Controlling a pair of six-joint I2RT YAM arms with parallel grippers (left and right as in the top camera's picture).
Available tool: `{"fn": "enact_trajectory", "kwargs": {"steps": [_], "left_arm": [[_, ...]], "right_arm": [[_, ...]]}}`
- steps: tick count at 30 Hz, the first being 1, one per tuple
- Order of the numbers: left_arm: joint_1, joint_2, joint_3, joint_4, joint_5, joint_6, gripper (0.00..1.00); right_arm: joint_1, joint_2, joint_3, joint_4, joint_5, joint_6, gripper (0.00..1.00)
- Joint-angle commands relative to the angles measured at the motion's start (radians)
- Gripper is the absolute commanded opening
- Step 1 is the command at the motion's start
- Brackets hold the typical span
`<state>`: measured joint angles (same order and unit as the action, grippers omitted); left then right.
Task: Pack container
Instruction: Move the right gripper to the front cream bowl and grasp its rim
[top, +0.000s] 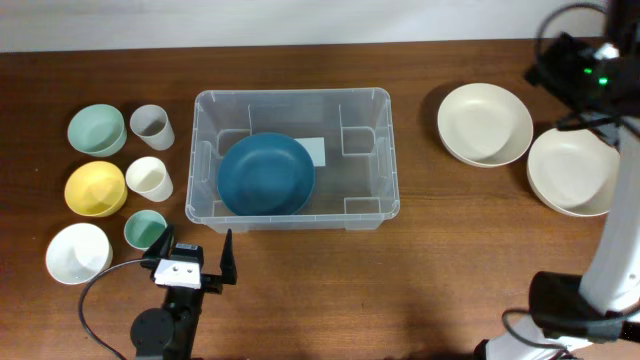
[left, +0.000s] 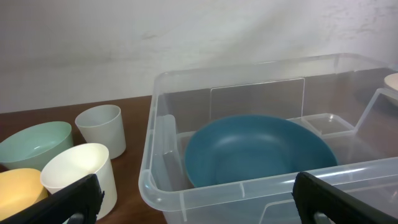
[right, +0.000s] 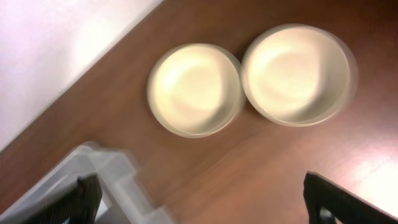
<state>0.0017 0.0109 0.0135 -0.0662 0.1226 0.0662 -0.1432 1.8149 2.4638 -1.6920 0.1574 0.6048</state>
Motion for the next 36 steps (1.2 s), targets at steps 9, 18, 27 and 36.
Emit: {"fn": "enact_trajectory", "kwargs": {"steps": [9, 18, 27, 36], "left_arm": [[0.006, -0.005, -0.005, -0.003, 0.000, -0.006, 1.00], [0.006, -0.005, -0.005, -0.003, 0.000, -0.006, 1.00], [0.006, -0.005, -0.005, -0.003, 0.000, -0.006, 1.00], [0.006, -0.005, -0.005, -0.003, 0.000, -0.006, 1.00]], "right_arm": [[-0.389, 0.045, -0.668, 0.207, -0.016, 0.114, 0.99], [-0.530, 0.045, -0.973, 0.480, -0.128, -0.003, 0.99], [-0.558, 0.045, -1.133, 0.745, -0.129, -0.003, 0.99], [-0.558, 0.101, -1.145, 0.887, -0.158, -0.003, 0.99]]}}
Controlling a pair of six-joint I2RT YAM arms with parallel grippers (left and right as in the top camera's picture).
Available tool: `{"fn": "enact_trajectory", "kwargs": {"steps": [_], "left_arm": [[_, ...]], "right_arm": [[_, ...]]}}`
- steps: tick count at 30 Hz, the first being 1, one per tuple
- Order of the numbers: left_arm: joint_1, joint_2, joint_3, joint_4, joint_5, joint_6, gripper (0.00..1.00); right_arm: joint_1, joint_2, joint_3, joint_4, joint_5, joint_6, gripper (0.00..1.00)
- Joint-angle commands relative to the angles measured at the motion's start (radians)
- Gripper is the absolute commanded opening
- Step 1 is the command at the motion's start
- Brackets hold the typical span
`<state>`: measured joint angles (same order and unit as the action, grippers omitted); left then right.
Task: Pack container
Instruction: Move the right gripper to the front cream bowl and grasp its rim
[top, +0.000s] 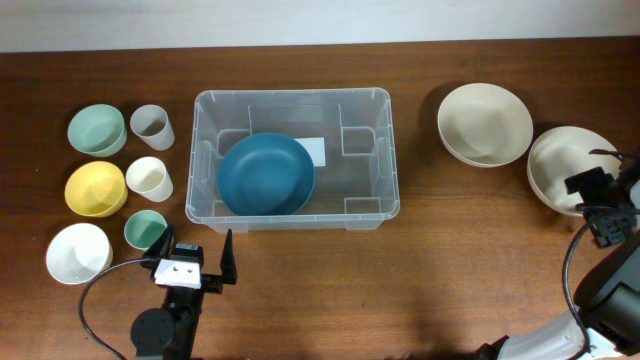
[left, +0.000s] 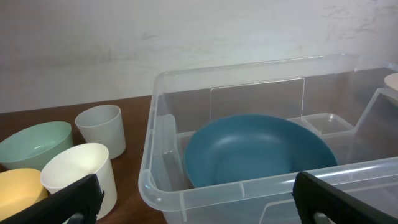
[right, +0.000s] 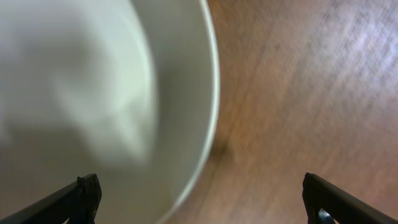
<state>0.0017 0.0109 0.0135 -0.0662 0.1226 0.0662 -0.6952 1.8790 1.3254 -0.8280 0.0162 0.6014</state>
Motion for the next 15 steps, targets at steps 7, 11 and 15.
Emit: {"fn": "enact_trajectory", "kwargs": {"steps": [7, 11, 15], "left_arm": [[0.006, -0.005, -0.005, -0.003, 0.000, -0.006, 1.00], [0.006, -0.005, -0.005, -0.002, 0.000, -0.006, 1.00], [0.006, -0.005, -0.005, -0.003, 0.000, -0.006, 1.00]], "right_arm": [[-0.006, 0.093, -0.007, 0.092, -0.017, 0.000, 0.99], [-0.006, 0.114, -0.007, 0.111, -0.017, 0.001, 0.99], [-0.006, 0.127, -0.007, 0.121, -0.016, 0.000, 0.98]]}}
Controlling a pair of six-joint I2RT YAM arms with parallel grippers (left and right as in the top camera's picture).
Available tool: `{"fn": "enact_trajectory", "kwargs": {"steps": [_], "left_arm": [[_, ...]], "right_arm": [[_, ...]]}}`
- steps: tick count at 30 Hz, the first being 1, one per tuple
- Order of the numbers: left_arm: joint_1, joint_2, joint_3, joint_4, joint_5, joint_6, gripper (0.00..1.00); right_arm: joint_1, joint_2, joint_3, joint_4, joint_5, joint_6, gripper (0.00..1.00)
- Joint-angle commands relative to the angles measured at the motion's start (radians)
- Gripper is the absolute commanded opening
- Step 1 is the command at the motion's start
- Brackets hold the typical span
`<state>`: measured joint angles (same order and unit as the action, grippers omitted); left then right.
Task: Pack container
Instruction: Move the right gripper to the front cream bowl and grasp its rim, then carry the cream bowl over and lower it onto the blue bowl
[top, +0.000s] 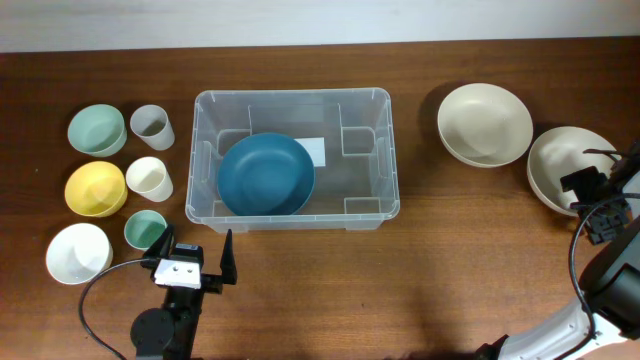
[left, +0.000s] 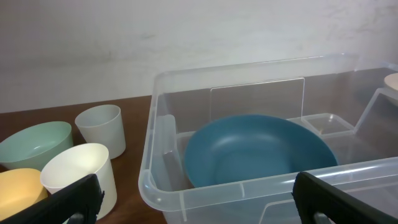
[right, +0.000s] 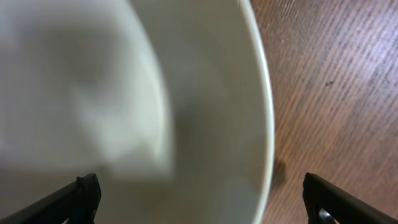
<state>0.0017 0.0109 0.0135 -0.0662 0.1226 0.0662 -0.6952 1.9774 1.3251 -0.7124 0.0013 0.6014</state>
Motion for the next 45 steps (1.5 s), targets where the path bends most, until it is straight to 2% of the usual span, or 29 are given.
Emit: {"fn": "enact_trajectory", "kwargs": {"steps": [1, 3, 4, 5, 8, 14, 18, 21, 24, 29, 32, 34, 36, 37, 40, 43, 44, 45], "left_arm": [[0.006, -0.005, -0.005, -0.003, 0.000, -0.006, 1.00], [0.006, -0.005, -0.005, -0.003, 0.000, -0.006, 1.00], [0.006, -0.005, -0.005, -0.003, 0.000, -0.006, 1.00], [0.006, -0.005, -0.005, -0.003, 0.000, -0.006, 1.00], [0.006, -0.005, -0.005, -0.003, 0.000, -0.006, 1.00], [0.006, -0.005, -0.005, -0.003, 0.000, -0.006, 1.00], [0.006, -0.005, -0.005, -0.003, 0.000, -0.006, 1.00], [0.006, -0.005, -0.005, -0.003, 0.000, -0.006, 1.00], [0.006, -0.005, -0.005, -0.003, 0.000, -0.006, 1.00], [0.006, -0.005, -0.005, -0.003, 0.000, -0.006, 1.00], [0.006, -0.005, -0.005, -0.003, 0.000, -0.006, 1.00], [0.006, -0.005, -0.005, -0.003, 0.000, -0.006, 1.00], [0.006, -0.005, -0.005, -0.003, 0.000, -0.006, 1.00], [0.006, -0.005, -0.005, -0.003, 0.000, -0.006, 1.00], [0.006, -0.005, -0.005, -0.003, 0.000, -0.006, 1.00], [0.006, -0.005, -0.005, -0.003, 0.000, -0.006, 1.00], [0.006, -0.005, -0.005, -0.003, 0.000, -0.006, 1.00], [0.006, -0.005, -0.005, -0.003, 0.000, -0.006, 1.00]], "right_arm": [[-0.006, 0.031, -0.007, 0.008, -0.001, 0.000, 0.95], [-0.006, 0.032, -0.007, 0.011, 0.000, 0.000, 0.82], [-0.006, 0.032, -0.007, 0.014, 0.003, 0.000, 0.70], [-0.006, 0.032, -0.007, 0.015, 0.006, 0.001, 0.63], [-0.008, 0.032, -0.007, 0.014, 0.014, 0.001, 0.53], [-0.057, 0.032, -0.005, 0.010, 0.029, 0.009, 0.29], [-0.122, 0.032, 0.005, -0.016, 0.028, 0.009, 0.04], [-0.181, 0.031, 0.042, -0.058, 0.007, 0.007, 0.04], [-0.234, 0.026, 0.106, -0.103, -0.101, -0.023, 0.04], [-0.298, -0.012, 0.282, -0.206, -0.369, -0.077, 0.04], [-0.299, -0.050, 0.374, -0.256, -0.576, -0.143, 0.03], [-0.269, -0.098, 0.458, -0.348, -0.772, -0.195, 0.04], [-0.195, -0.160, 0.483, -0.421, -0.902, -0.285, 0.04], [-0.105, -0.212, 0.483, -0.483, -0.912, -0.357, 0.04], [0.096, -0.272, 0.483, -0.550, -0.874, -0.449, 0.04], [0.415, -0.288, 0.483, -0.531, -0.714, -0.427, 0.04], [0.465, -0.286, 0.483, -0.520, -0.683, -0.411, 0.04], [0.653, -0.275, 0.482, -0.458, -0.554, -0.343, 0.04]]}}
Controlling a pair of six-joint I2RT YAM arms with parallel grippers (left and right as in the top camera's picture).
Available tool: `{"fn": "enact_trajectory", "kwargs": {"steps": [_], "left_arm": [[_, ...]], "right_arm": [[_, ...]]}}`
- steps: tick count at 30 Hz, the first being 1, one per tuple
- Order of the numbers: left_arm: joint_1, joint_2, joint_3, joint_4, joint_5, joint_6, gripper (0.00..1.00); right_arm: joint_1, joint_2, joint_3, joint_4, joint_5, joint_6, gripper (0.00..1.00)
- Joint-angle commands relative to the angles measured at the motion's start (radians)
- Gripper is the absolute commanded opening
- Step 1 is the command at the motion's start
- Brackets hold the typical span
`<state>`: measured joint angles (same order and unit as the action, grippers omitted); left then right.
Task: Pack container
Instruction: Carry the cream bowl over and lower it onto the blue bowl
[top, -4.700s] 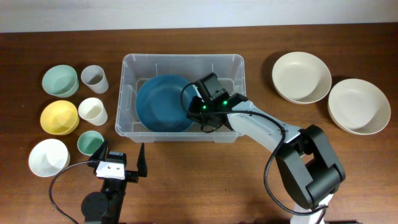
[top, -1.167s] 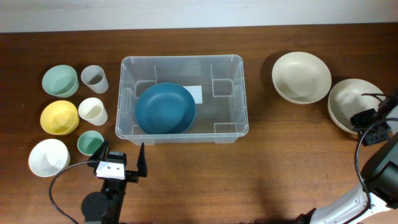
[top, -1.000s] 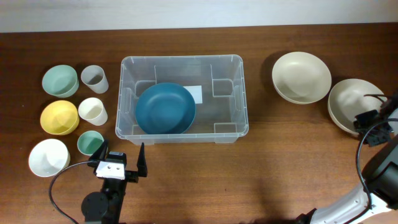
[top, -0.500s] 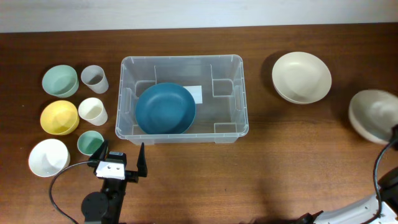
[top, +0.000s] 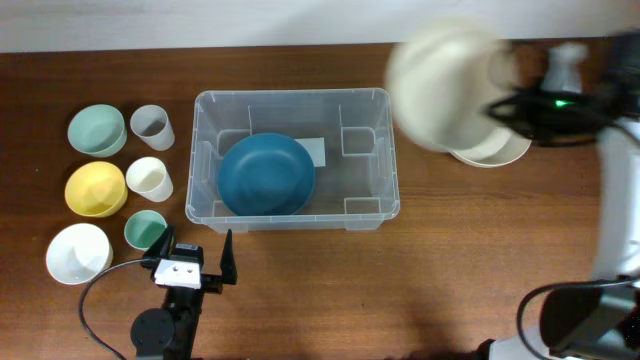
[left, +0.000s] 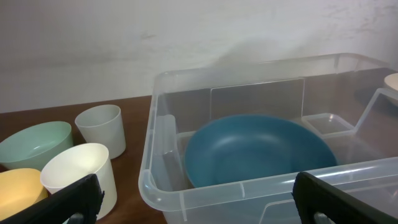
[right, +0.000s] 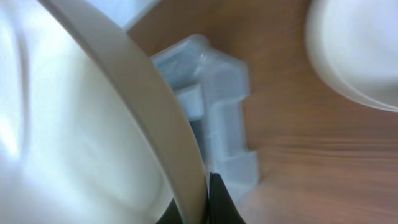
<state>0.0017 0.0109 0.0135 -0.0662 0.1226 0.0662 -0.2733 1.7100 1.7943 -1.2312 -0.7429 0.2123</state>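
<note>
The clear plastic container (top: 385, 150) stands mid-table with a blue bowl (top: 266, 174) inside it. My right gripper (right: 205, 202) is shut on the rim of a cream bowl (top: 440, 85). It holds the bowl raised and tilted, blurred, beside the container's far right corner (right: 217, 106). A second cream bowl (top: 495, 152) rests on the table under it, also seen in the right wrist view (right: 360, 50). My left gripper (top: 195, 262) stands open in front of the container, its fingers (left: 68, 202) apart with nothing between them.
Left of the container sit a green bowl (top: 97, 129), a grey cup (top: 151, 126), a yellow bowl (top: 96, 188), a white cup (top: 149, 178), a small teal cup (top: 145, 229) and a white bowl (top: 78, 252). A cable loops at the front left.
My right gripper was open at the rim of the far-right cream bowl on the table. Now it is shut on that rim and the bowl is raised near the container. The left arm is unchanged.
At first my right gripper was open high above the two cream bowls. It then stood low at the rim of the right one, and stayed there. Now it grips that bowl and holds it up by the container's right side.
</note>
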Motion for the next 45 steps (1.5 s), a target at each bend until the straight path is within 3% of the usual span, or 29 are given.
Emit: {"fn": "enact_trajectory", "kwargs": {"steps": [1, 4, 8, 12, 23, 45], "left_arm": [[0.006, -0.005, -0.005, -0.003, 0.000, -0.006, 0.99], [0.006, -0.005, -0.005, -0.002, 0.000, -0.006, 1.00], [0.006, -0.005, -0.005, -0.003, 0.000, -0.006, 1.00], [0.006, -0.005, -0.005, -0.003, 0.000, -0.006, 1.00], [0.006, -0.005, -0.005, -0.003, 0.000, -0.006, 1.00], [0.006, -0.005, -0.005, -0.003, 0.000, -0.006, 1.00]], "right_arm": [[0.287, -0.005, 0.013, 0.085, 0.239, 0.079, 0.03], [0.499, 0.031, 0.010, 0.193, 0.392, 0.226, 0.04], [0.674, 0.120, 0.010, 0.287, 0.468, 0.322, 0.04], [0.746, 0.220, 0.010, 0.316, 0.471, 0.374, 0.04], [0.760, 0.391, 0.010, 0.316, 0.395, 0.384, 0.04], [0.805, 0.457, -0.012, 0.357, 0.395, 0.399, 0.04]]}}
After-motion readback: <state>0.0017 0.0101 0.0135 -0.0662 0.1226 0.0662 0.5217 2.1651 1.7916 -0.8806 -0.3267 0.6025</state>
